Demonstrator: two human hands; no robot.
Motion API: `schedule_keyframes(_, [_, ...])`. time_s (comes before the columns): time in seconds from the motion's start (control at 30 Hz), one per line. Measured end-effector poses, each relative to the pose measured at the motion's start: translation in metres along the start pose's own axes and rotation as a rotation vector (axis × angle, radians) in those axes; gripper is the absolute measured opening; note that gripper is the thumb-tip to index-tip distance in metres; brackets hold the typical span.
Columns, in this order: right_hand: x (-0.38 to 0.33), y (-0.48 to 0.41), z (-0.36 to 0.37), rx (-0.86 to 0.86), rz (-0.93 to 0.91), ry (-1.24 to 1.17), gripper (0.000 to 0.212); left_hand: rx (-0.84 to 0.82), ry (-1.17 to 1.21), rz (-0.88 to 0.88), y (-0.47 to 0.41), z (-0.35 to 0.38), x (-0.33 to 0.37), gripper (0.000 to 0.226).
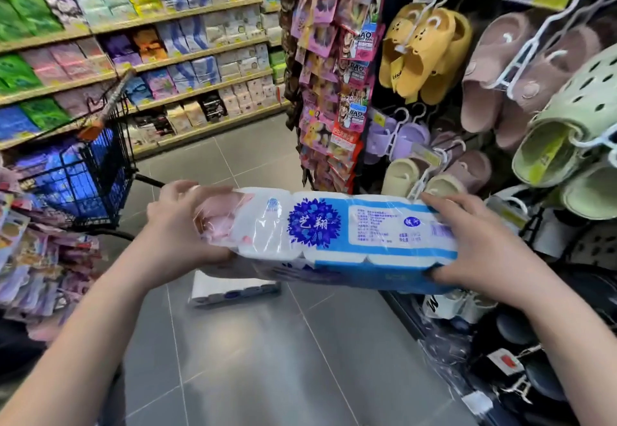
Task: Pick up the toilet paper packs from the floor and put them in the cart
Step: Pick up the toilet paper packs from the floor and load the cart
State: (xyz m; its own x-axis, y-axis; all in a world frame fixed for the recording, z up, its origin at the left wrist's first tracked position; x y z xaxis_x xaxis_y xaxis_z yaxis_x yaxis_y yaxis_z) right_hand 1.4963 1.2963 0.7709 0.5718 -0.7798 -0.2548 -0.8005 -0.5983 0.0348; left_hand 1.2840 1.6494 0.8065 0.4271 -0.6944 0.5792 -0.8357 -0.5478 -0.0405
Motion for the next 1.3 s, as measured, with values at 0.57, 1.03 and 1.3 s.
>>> schedule_keyframes(0.57, [-0.037,0.080,0.004,0.101,0.342,0.053,0.118,-0.176,0.075,0.240,-0.050,0.018,0.000,0.092])
schedule_keyframes(1.03, [-0.075,0.282,0.027,0.128,0.882,0.055,0.116,-0.545,0.138,0.615,-0.011,0.101,0.062,0.095])
schedule_keyframes(1.3, [-0.082,0.448,0.033,0.156,1.115,0.002,0.117,-0.697,0.121,0.822,0.105,0.146,0.141,0.092])
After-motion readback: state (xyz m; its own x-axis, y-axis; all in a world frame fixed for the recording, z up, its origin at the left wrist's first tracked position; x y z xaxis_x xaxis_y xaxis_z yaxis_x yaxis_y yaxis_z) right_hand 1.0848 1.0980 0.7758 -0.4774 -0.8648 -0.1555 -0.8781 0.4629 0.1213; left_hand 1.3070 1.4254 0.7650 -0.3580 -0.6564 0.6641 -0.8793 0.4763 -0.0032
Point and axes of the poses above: each hand's wrist, its own y-axis away from the middle knuckle, its own z-axis out of the palm, x = y × z, the point moved 2 cm from there along -y, towards the middle knuckle, and after that the axes turned 8 degrees about y, right-handed, at the moved point
